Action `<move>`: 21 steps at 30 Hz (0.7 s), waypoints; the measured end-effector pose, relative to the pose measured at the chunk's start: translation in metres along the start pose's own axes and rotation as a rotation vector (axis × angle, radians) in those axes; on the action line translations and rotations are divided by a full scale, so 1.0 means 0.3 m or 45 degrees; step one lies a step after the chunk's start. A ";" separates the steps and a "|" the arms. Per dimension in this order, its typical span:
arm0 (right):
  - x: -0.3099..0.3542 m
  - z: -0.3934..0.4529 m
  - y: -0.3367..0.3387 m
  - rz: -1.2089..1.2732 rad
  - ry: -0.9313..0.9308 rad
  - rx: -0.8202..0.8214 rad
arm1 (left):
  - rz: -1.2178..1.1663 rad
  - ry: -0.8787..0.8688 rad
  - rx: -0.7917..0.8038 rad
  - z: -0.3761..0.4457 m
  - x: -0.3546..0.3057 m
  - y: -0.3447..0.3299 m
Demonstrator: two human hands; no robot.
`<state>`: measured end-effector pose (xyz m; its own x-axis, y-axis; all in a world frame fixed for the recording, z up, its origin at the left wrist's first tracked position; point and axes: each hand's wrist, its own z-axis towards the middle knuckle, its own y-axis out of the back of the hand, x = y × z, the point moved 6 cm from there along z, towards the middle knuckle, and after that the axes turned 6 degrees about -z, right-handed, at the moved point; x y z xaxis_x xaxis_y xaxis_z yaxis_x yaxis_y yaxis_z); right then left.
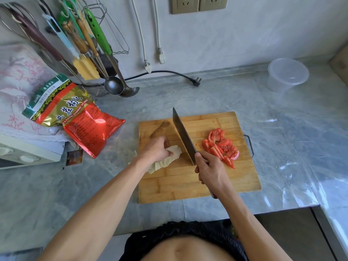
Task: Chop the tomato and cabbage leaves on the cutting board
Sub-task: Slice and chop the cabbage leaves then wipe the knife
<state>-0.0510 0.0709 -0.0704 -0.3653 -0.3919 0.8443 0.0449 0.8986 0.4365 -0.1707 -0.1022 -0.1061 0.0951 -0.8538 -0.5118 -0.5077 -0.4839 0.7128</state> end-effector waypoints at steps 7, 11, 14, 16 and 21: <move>0.025 0.017 -0.006 -0.026 0.023 0.050 | -0.121 -0.040 0.005 0.029 0.032 0.086; 0.045 0.038 -0.013 -0.088 0.065 0.068 | -0.089 -0.148 -0.232 0.006 0.036 0.072; 0.068 0.049 -0.013 -0.141 0.101 0.080 | -0.016 -0.269 -0.393 -0.031 0.042 0.034; 0.079 0.048 -0.012 -0.177 0.135 0.090 | 0.033 -0.330 -0.423 -0.054 0.042 -0.002; 0.062 0.017 -0.018 -0.225 0.136 0.138 | 0.068 -0.406 -0.499 -0.066 0.040 -0.020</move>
<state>-0.0628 0.0600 -0.0587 -0.2576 -0.5587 0.7883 -0.1130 0.8277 0.5497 -0.1496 -0.1134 -0.1070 -0.2192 -0.8078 -0.5471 -0.1394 -0.5291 0.8370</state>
